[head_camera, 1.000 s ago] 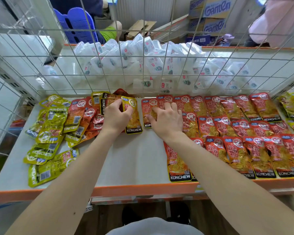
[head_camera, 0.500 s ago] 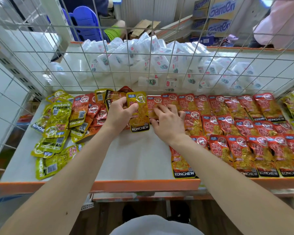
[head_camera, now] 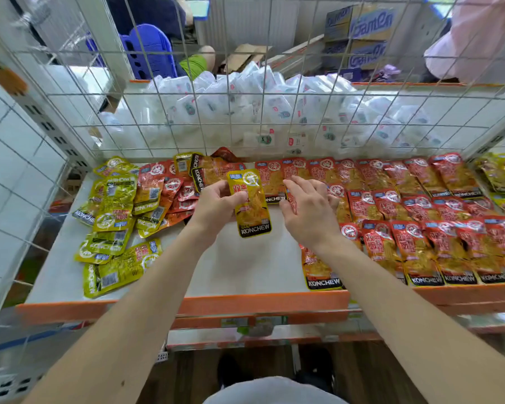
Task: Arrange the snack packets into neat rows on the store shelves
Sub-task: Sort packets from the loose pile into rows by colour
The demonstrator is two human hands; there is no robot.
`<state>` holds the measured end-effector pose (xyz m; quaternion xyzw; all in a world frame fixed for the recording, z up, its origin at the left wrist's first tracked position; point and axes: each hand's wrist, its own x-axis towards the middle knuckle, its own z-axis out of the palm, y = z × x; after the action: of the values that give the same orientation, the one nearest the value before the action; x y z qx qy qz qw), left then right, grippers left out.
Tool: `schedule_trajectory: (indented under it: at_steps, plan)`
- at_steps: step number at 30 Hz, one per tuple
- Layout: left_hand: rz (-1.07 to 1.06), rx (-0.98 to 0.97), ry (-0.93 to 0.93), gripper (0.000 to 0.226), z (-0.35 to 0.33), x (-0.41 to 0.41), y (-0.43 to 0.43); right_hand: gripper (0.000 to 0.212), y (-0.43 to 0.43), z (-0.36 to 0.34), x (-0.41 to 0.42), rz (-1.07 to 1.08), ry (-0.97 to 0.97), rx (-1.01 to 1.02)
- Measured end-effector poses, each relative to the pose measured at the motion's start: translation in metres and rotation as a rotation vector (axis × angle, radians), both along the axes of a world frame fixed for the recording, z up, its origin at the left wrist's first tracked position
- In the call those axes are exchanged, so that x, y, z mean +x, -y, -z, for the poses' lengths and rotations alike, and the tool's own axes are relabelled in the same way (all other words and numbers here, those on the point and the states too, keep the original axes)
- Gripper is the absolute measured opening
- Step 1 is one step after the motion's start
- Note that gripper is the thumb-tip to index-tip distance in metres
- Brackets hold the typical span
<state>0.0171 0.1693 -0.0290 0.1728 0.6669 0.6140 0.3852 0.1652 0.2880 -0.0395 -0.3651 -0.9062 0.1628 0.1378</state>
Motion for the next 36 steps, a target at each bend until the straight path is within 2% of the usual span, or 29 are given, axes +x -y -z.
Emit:
schedule_trajectory:
  at_steps: [13, 19, 23, 27, 32, 36]
  plan:
    - [0.117, 0.034, -0.078, 0.012, -0.011, 0.058, -0.022, 0.048, 0.011, -0.012, 0.074, 0.067, -0.082, 0.05]
    - [0.144, 0.044, -0.177, 0.017, -0.033, 0.116, -0.043, 0.051, -0.006, -0.03, 0.136, 0.063, -0.144, 0.042]
    - [0.148, 0.018, -0.269, 0.003, -0.039, 0.183, -0.073, 0.049, -0.026, -0.045, 0.212, 0.105, -0.173, 0.011]
    - [0.188, 0.037, -0.273, 0.012, -0.044, 0.277, -0.115, 0.056, -0.057, -0.057, 0.315, 0.194, -0.169, 0.066]
    - [0.308, 0.112, -0.242, 0.012, -0.048, 0.401, -0.166, 0.057, -0.087, -0.063, 0.438, 0.301, -0.201, 0.079]
    - [0.315, 0.145, -0.308, 0.019, -0.057, 0.482, -0.202, 0.06, -0.102, -0.065, 0.523, 0.38, -0.152, 0.085]
